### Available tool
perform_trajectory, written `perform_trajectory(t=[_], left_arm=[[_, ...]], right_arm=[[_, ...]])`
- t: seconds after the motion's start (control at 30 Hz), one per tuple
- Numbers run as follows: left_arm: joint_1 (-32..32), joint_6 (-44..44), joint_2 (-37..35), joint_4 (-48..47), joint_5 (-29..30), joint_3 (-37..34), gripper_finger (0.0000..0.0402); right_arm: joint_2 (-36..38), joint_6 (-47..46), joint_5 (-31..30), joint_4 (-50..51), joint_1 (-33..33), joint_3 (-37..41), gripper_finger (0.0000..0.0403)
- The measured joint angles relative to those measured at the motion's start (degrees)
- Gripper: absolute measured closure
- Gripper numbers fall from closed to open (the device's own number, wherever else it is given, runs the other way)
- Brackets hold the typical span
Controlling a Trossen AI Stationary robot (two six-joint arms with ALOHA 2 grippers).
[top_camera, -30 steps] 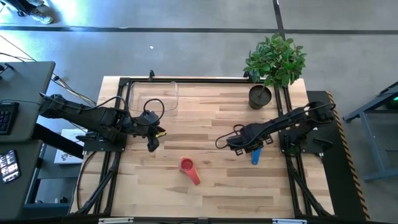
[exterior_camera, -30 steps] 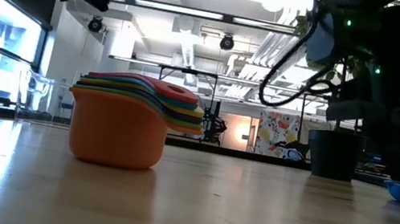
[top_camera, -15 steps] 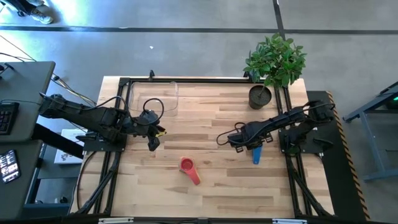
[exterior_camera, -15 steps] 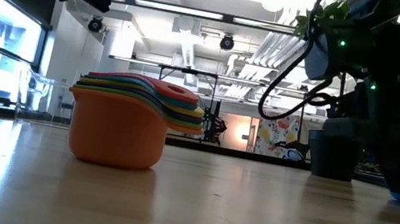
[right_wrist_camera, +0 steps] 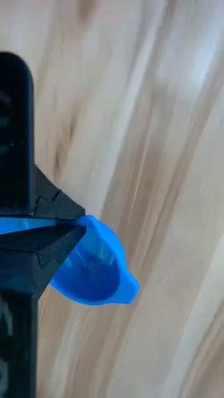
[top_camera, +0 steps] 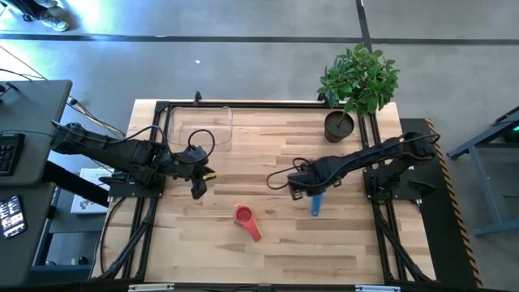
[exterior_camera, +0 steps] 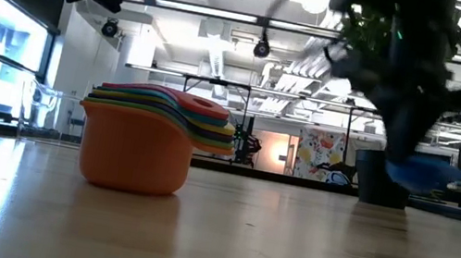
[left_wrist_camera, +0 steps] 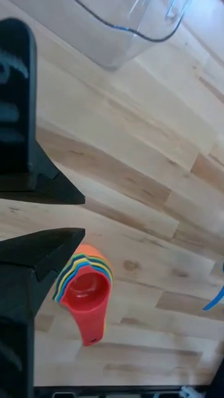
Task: Nest measuring cups in basket
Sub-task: Stack the blue measuring cup on top of the red measuring cup
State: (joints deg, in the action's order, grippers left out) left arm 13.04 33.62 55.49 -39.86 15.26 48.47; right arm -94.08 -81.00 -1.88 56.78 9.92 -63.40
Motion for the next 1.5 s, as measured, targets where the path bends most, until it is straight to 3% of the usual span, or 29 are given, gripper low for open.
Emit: perform_trajectory(t=[0.37,0.83,1.13,1.5], left_arm=[[0.0,-1.3,0.0,-1.8,-5.3,0.0,0.0339],[0.0,0.7,-3.7,-10.3,-7.5,0.0,0.0339],[0.0,2.3,-6.4,-11.3,-7.9,0.0,0.0339],[0.0,2.8,-6.7,-14.2,-9.2,0.0,0.0339]], right_arm=[[0.0,1.4,-13.5,0.3,2.9,-17.5,0.0402],[-1.6,15.2,-21.6,-3.8,2.9,-32.5,0.0403],[-14.6,24.5,-16.6,-1.3,1.8,-49.9,0.0403],[-31.6,26.7,-6.8,8.3,1.8,-70.8,0.0403]])
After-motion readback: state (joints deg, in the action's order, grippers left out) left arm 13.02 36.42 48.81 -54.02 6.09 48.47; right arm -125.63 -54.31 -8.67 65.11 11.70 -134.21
